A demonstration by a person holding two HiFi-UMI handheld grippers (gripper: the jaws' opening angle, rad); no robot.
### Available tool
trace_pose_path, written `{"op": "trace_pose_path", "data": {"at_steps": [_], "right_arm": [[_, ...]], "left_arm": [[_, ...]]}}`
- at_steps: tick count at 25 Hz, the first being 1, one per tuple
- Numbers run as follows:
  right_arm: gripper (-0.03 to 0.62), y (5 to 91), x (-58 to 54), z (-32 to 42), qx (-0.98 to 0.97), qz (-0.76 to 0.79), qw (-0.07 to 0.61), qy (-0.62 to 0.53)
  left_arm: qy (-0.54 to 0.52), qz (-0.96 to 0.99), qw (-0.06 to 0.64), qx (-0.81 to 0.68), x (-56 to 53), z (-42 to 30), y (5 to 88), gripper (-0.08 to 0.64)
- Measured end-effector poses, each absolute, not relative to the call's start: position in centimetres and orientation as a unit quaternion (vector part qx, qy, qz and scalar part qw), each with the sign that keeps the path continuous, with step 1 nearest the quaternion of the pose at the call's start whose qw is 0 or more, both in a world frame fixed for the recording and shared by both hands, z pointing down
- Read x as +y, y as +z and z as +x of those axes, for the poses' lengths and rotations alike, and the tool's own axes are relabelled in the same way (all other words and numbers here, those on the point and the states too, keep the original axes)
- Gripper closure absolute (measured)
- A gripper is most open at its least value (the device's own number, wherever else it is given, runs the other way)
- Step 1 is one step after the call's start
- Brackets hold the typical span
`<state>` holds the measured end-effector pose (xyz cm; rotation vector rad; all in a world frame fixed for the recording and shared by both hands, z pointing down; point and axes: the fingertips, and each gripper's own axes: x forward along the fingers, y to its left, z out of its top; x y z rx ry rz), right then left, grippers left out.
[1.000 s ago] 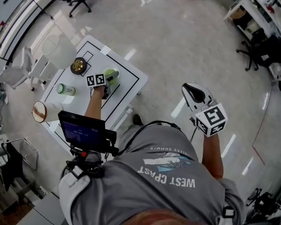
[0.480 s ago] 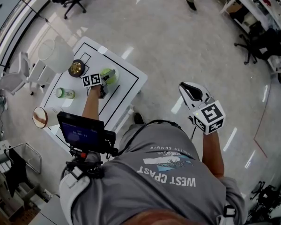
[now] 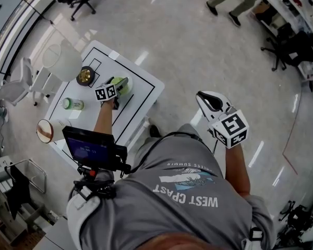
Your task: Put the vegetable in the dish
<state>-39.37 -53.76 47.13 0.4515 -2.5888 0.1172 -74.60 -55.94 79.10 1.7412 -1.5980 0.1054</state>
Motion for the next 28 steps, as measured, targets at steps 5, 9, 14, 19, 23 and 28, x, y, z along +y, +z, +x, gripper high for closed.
{"op": "trace_pose_path", "data": {"at_steps": [5,9,14,19,23,28], "right_arm": [[0.584,46.9,-53.8,-39.5,-0.953,0.16,0.253,0.04],[0.584,47.0,-53.1,-39.6,-0.952,0.152,0.263,0.043],[0.584,47.3,-53.3,-39.7,-0.951,0.146,0.267,0.05],[0.584,47.2,-53.5,-40.9,-0.957,0.134,0.255,0.041],[0.584,47.1,-54.6,-41.9,-0.963,0.141,0.227,0.024],[0.586,45.2,-55.3,-42.8,-0.98,0.112,0.165,0.014]], "left_arm": [[0.039,0.658,0.344,-0.668,-56.5,-75.4,79.0,0.118],[0.062,0.628,0.318,-0.708,-56.5,-76.7,78.7,0.106],[0.054,0.619,0.288,-0.729,-56.8,-77.3,76.7,0.107],[0.02,0.618,0.266,-0.739,-57.4,-78.4,74.0,0.107],[-0.016,0.628,0.227,-0.744,-58.1,-79.0,70.3,0.109],[-0.042,0.66,0.147,-0.736,-58.0,-77.5,61.8,0.119]]}}
